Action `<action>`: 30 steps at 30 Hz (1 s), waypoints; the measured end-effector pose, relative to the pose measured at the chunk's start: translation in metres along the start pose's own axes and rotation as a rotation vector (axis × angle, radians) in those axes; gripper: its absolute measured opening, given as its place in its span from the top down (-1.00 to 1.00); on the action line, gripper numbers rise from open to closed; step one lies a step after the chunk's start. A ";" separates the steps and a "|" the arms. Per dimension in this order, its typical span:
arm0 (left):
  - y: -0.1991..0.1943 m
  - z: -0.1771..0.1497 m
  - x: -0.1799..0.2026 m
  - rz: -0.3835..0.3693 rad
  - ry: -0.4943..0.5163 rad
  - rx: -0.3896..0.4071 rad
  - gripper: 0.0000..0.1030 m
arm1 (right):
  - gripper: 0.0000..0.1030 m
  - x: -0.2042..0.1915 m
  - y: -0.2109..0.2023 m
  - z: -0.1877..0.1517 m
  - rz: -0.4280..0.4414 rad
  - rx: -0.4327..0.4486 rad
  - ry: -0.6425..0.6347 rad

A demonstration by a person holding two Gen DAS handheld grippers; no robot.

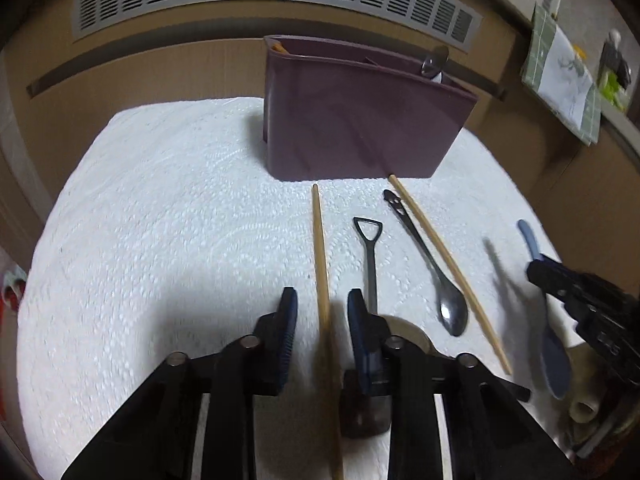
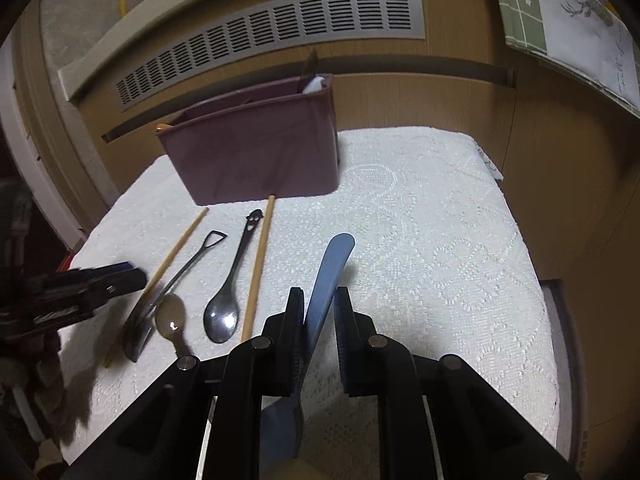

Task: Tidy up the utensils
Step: 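Grasp a wooden chopstick with the left tool while the right holds the blue spoon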

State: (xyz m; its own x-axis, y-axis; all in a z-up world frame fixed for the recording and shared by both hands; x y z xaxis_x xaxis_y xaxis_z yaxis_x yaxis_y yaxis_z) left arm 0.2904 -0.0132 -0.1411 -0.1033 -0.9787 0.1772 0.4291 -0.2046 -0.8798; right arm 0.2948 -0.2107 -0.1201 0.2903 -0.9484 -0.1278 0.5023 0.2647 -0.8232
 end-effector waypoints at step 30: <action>-0.009 -0.033 -0.039 0.040 -0.083 -0.063 0.75 | 0.53 -0.011 0.042 -0.006 -0.077 -0.178 -0.027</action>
State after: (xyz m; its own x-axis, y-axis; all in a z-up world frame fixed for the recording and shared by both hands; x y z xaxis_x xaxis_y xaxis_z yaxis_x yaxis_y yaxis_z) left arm 0.2615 0.0268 -0.1546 -0.0115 -0.9845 0.1750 0.3740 -0.1666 -0.9123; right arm 0.3078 -0.1900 -0.1566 0.2796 -0.9589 -0.0482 0.3727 0.1547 -0.9150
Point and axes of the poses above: each gripper's, at about its wrist camera, not at the fingertips, and y roughly the way its jaws point, x to its right, z to its top, the point moved 9 cm from there along y, roughly the way its jaws point, and after that the axes turned 11 degrees about -x, right-handed, at the moved point
